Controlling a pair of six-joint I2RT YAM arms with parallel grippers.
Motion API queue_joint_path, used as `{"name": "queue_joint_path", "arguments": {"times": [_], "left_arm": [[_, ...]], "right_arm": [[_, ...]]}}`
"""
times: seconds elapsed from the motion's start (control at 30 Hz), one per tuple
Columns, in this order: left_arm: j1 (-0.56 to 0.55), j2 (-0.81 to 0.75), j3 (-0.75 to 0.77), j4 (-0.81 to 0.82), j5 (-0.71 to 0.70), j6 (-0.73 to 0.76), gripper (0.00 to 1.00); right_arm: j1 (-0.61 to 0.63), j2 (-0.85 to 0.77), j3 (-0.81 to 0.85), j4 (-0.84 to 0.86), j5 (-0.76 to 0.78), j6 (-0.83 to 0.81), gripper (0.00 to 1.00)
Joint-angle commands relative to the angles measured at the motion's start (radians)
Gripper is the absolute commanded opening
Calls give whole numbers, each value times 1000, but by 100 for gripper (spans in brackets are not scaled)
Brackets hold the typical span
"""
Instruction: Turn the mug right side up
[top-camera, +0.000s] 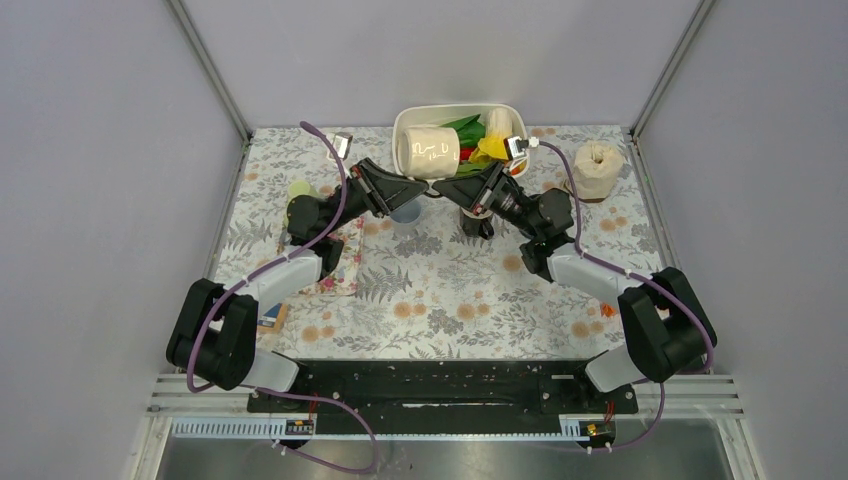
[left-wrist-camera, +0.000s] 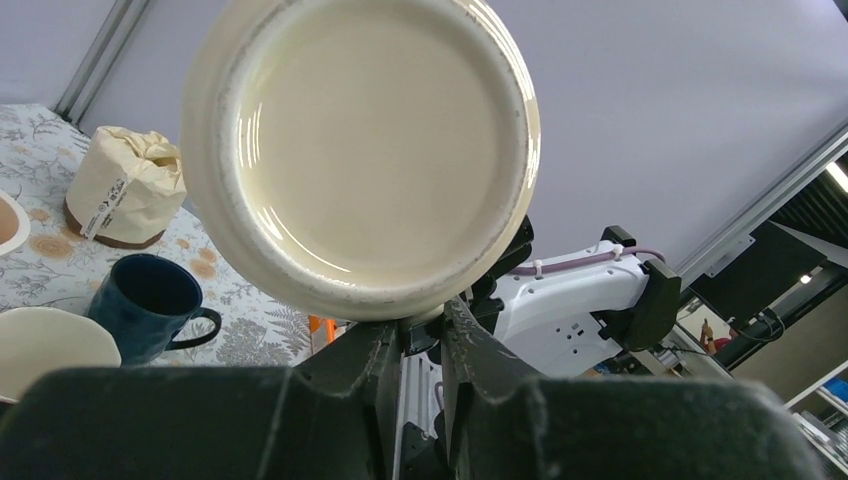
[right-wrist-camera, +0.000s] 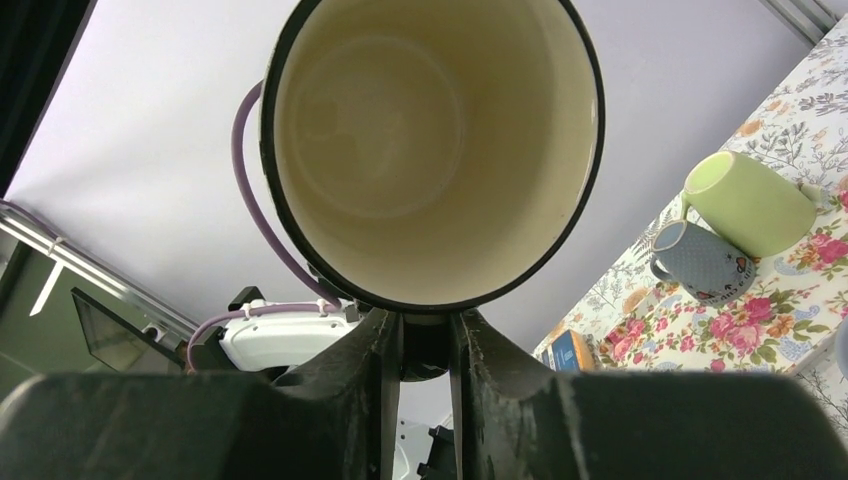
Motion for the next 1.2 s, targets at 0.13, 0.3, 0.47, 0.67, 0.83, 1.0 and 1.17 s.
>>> {"name": "queue_joint_path", "arguments": {"times": [0.13,0.3,0.47,0.67,0.83,1.0,1.17], "left_arm": [[-22,-11,-5,20,92,62,14],[-23,-14,-3,-31,99,95,73],[-23,-18,-15,-67,95,125,99],[-23,-28,-12,-100,96,149,99],[-21,-44,3,-147,118,171,99],[-13,-72,46,-182,182,186,99],[-13,-116,104,-290,269,246,99]], "right_arm": [[-30,-67,40,90,12,-46,0],[-36,-106,75,38,-53,-169,0],[-52,-154,85,-67,-73,-268,0],[-59,-202,81,-132,-81,-360,0],[-82,-257,104,-264,-92,-467,0],[-125,-330,138,-506,-96,-654,0],[-187,-417,115,-651,-84,-784,0]]}}
